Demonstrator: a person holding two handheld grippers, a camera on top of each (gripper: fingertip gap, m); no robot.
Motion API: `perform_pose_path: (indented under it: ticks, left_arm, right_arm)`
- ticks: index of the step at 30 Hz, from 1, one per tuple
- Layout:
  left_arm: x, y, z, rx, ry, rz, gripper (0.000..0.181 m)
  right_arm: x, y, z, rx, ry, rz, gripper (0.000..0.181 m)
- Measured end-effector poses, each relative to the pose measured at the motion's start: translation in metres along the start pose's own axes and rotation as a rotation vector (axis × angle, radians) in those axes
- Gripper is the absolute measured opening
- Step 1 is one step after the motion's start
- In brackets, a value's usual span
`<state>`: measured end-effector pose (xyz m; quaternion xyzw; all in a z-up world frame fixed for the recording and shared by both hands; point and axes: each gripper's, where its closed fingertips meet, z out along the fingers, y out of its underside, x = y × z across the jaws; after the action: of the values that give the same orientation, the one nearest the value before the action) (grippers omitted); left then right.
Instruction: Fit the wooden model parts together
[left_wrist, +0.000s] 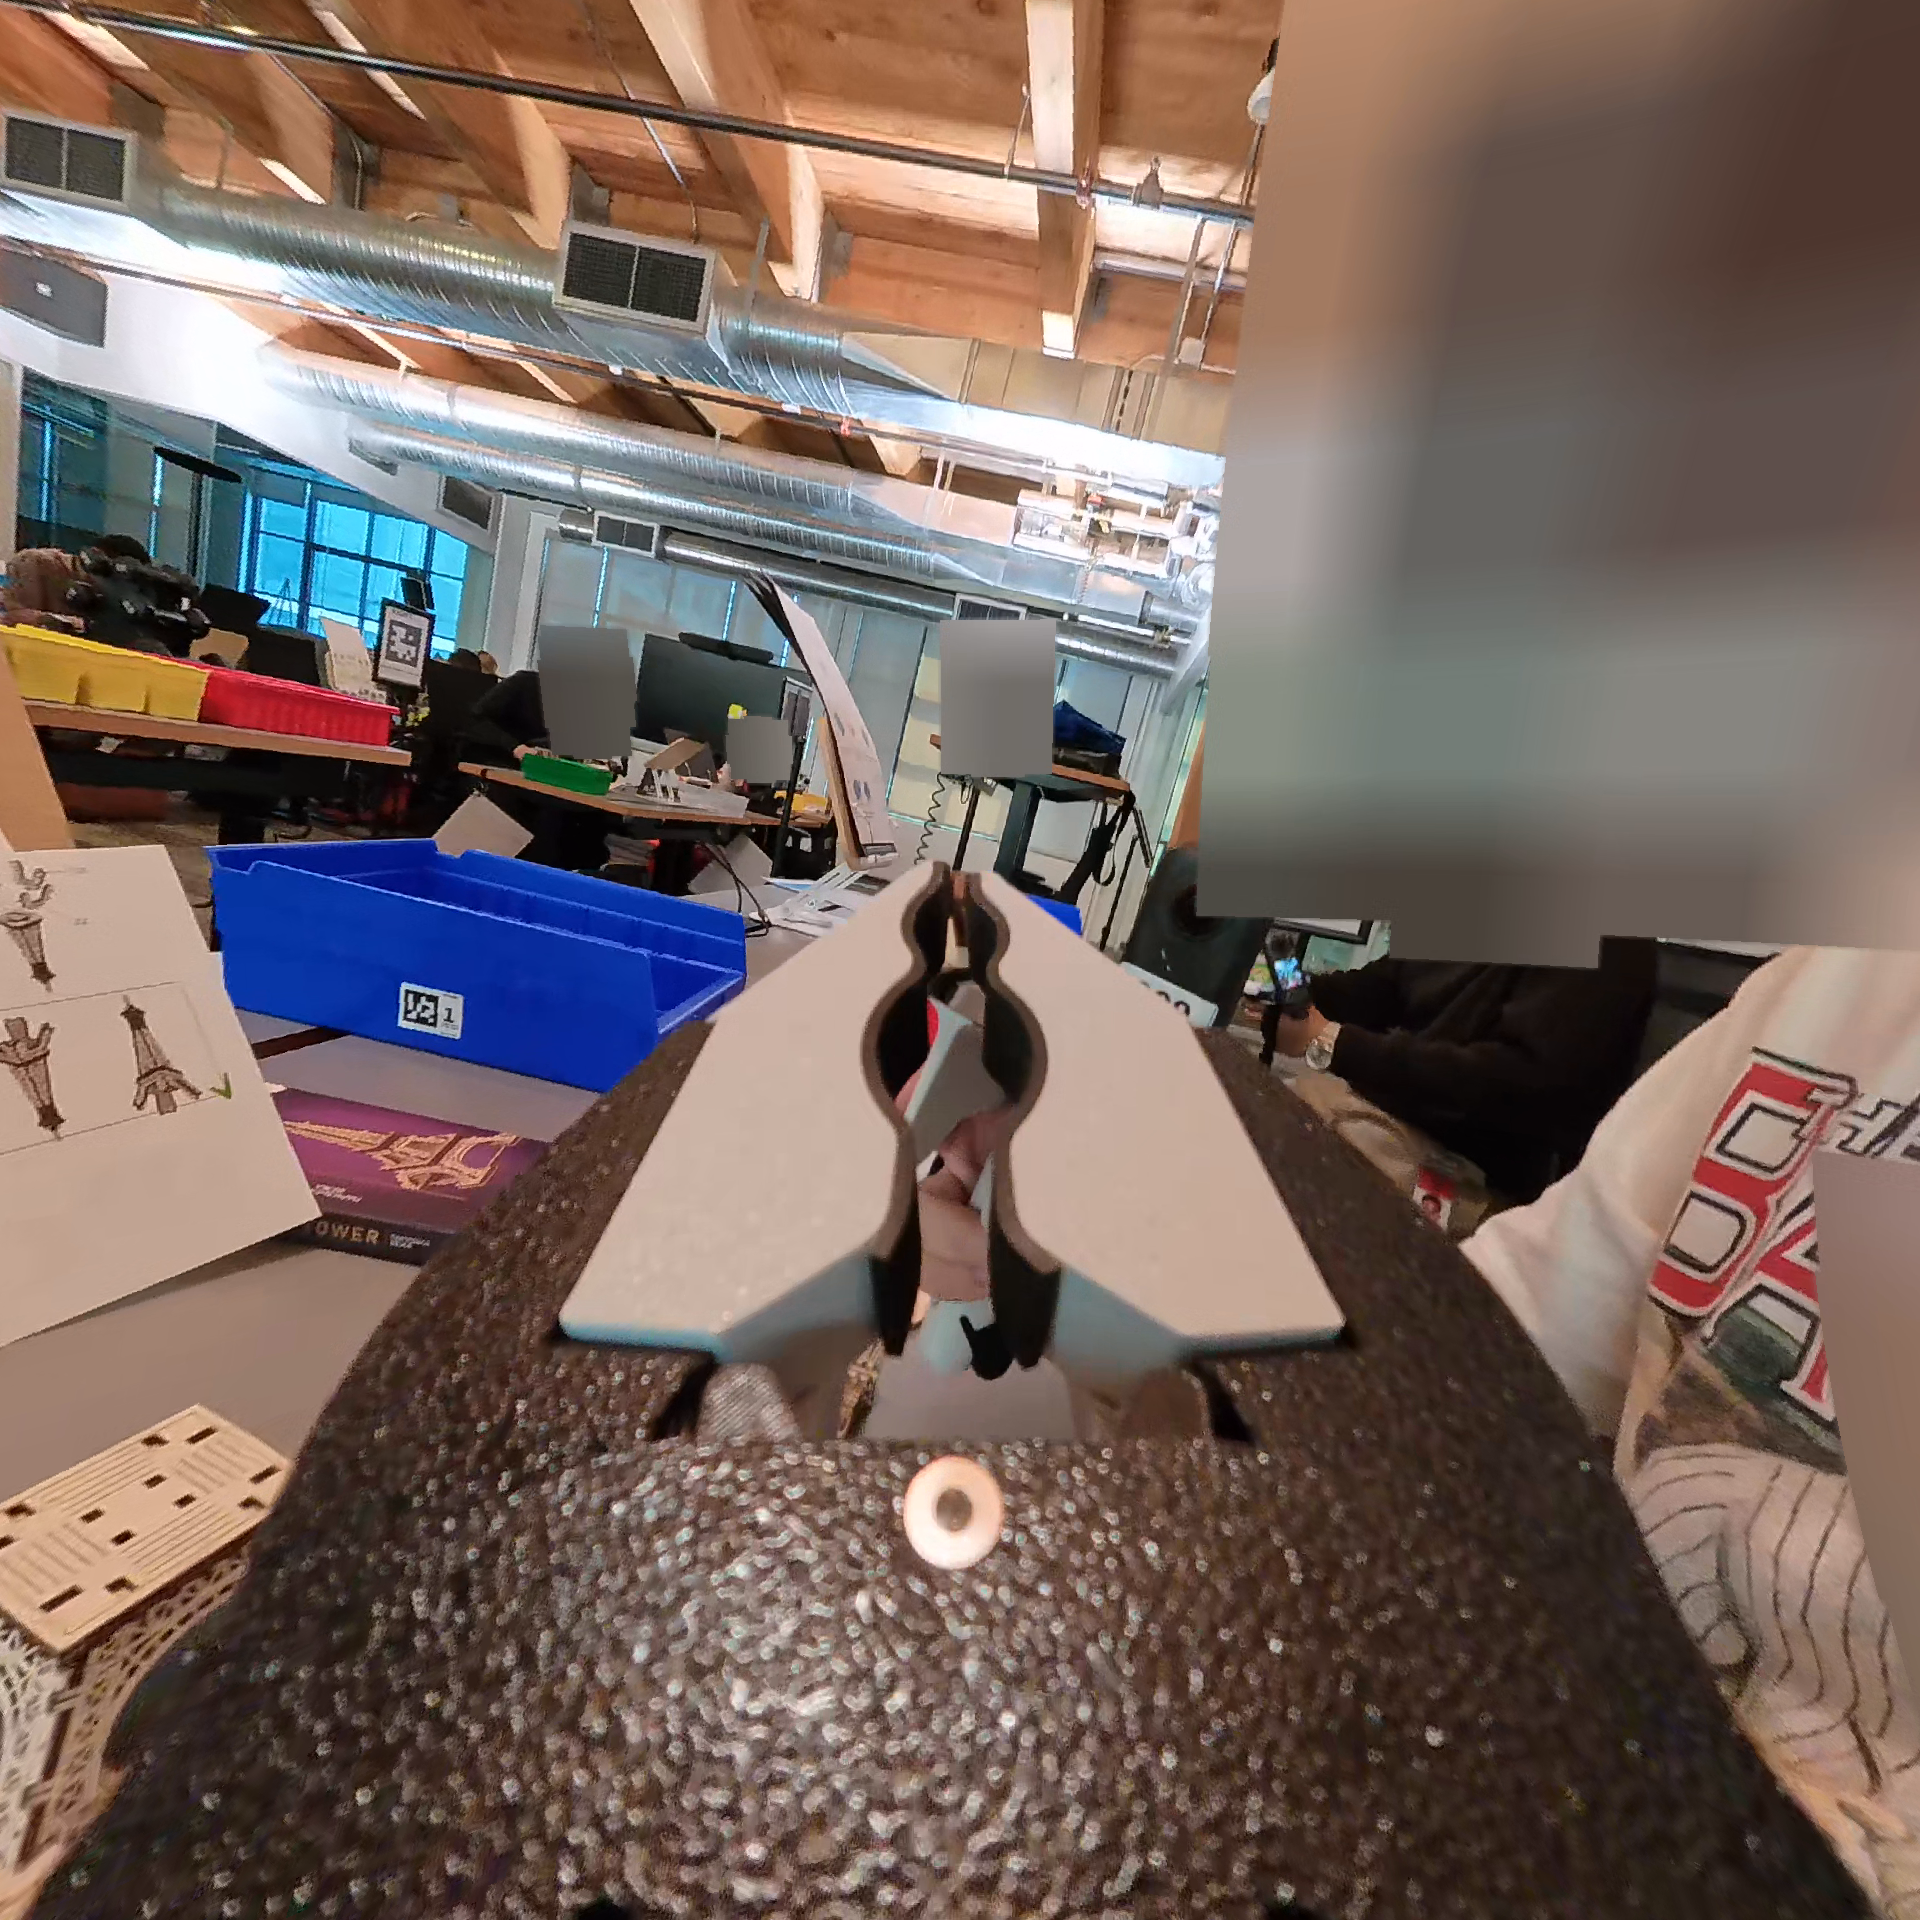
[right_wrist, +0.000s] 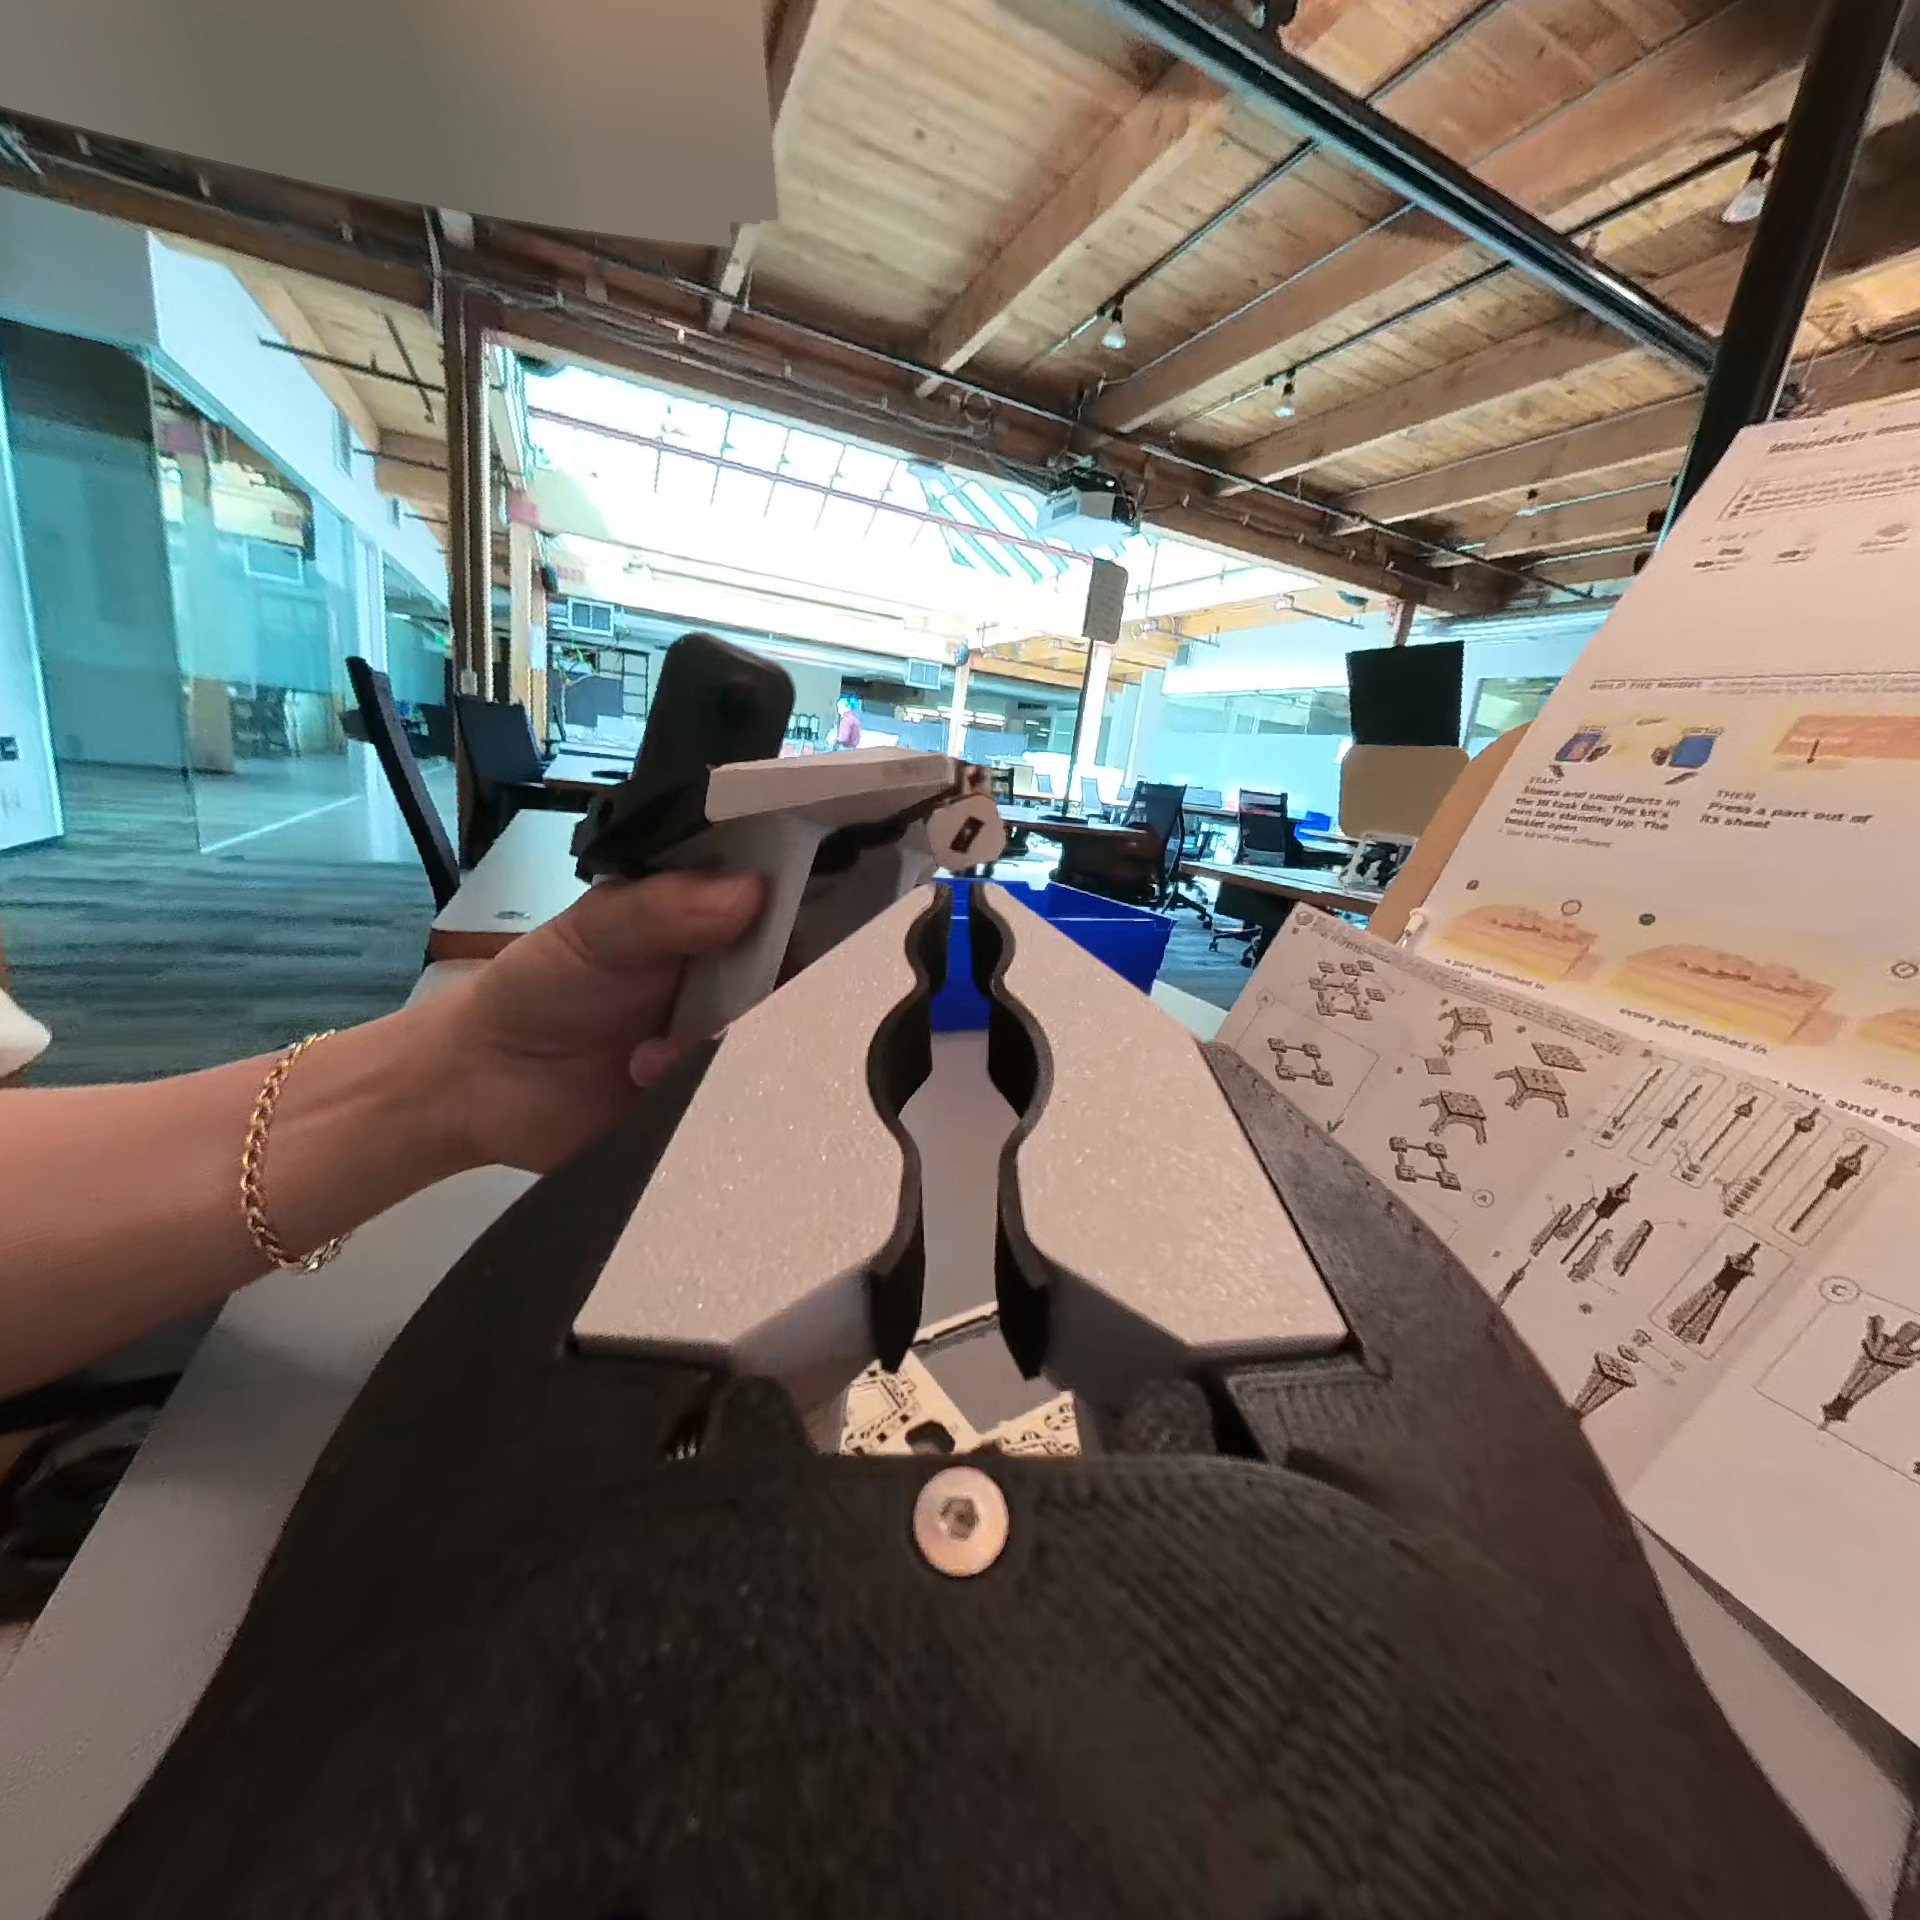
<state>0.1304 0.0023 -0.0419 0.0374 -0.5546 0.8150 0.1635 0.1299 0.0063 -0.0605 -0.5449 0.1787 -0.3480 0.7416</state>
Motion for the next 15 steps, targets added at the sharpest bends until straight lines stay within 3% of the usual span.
perform_pose_path:
  ticks: [6,15]
  left_arm:
    - [-0.004,0.002,0.003,0.040,-0.017,-0.049,0.001]
    - [-0.008,0.002,0.003,0.083,-0.033,-0.076,0.001]
  right_arm:
    - [0.005,-0.002,0.003,0.002,0.054,-0.031,0.012]
    - [0.013,-0.003,0.004,-0.019,0.200,-0.218,0.006]
